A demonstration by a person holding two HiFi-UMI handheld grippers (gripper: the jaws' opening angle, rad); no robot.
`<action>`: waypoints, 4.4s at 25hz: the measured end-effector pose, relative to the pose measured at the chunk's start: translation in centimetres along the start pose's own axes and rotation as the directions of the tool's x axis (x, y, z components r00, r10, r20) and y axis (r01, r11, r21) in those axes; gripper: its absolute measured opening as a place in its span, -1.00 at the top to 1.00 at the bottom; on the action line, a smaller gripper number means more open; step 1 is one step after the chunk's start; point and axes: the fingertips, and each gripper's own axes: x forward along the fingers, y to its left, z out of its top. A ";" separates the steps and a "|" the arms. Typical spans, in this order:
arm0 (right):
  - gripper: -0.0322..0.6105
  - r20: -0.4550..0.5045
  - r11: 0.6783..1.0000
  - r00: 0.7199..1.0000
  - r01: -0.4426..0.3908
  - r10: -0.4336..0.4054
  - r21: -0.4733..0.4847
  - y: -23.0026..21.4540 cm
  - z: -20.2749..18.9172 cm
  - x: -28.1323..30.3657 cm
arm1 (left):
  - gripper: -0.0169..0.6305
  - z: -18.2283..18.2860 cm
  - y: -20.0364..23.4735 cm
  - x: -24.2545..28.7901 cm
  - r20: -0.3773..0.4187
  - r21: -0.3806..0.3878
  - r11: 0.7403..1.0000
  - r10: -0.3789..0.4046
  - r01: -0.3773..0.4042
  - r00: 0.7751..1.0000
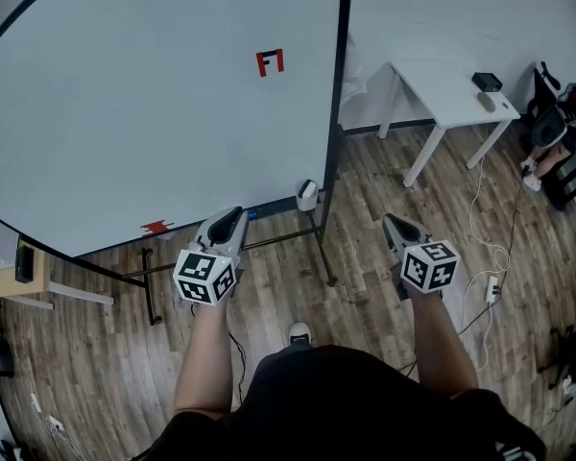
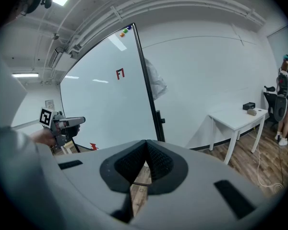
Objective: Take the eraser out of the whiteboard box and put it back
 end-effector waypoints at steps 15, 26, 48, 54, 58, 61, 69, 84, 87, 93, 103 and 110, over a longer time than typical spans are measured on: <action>0.91 0.000 0.999 1.000 0.025 -0.025 -0.030 1.7 3.7 5.9 | 0.82 1.7 4.9 4.1 -0.001 0.029 0.997 -0.066 0.066 0.998; 0.91 -0.010 0.997 0.999 0.045 -0.046 -0.068 2.9 4.2 7.2 | 0.82 1.8 5.3 4.6 -0.004 0.042 0.993 -0.112 0.112 0.994; 0.91 -0.021 0.998 0.999 -0.037 0.036 -0.045 -1.4 5.0 11.3 | 0.82 0.6 4.2 9.3 -0.079 0.065 0.994 -0.086 0.092 0.993; 0.91 -0.051 0.995 0.996 -0.077 0.074 -0.061 -3.2 5.4 13.1 | 0.82 0.0 4.1 11.3 -0.096 0.048 0.997 -0.055 0.060 0.994; 0.91 -0.067 0.992 0.993 -0.102 0.097 -0.070 -4.3 5.6 14.1 | 0.82 -0.3 3.9 12.4 -0.107 0.040 0.998 -0.036 0.041 0.994; 0.91 -0.074 0.990 0.991 -0.121 0.115 -0.078 -4.9 5.8 14.9 | 0.82 -0.5 4.0 13.1 -0.111 0.034 0.999 -0.021 0.025 0.994; 0.91 -0.097 0.983 0.984 -0.161 0.153 -0.085 -5.7 6.2 17.0 | 0.82 -0.6 4.5 14.4 -0.122 0.023 1.000 0.008 -0.005 0.992; 0.91 -0.125 0.977 0.973 -0.203 0.194 -0.067 -6.8 5.1 19.3 | 0.82 -2.9 3.8 17.0 -0.184 0.016 1.000 0.001 0.002 0.983; 0.91 -0.130 0.977 0.973 -0.203 0.193 -0.066 -7.1 4.7 19.5 | 0.82 -3.9 3.4 17.4 -0.205 0.012 1.000 -0.010 0.012 0.979; 0.91 -0.148 0.978 0.970 -0.201 0.191 -0.054 -7.2 3.6 19.7 | 0.82 -5.4 2.9 18.2 -0.248 0.007 0.999 -0.036 0.039 0.968; 0.91 -0.169 0.980 0.968 -0.195 0.185 -0.040 -8.1 2.3 19.4 | 0.82 -7.5 1.7 20.3 -0.299 -0.009 0.996 -0.082 0.084 0.951; 0.91 -0.189 0.980 0.964 -0.196 0.185 -0.039 -8.8 1.6 19.2 | 0.81 -9.1 0.9 22.0 -0.334 -0.020 0.993 -0.120 0.120 0.935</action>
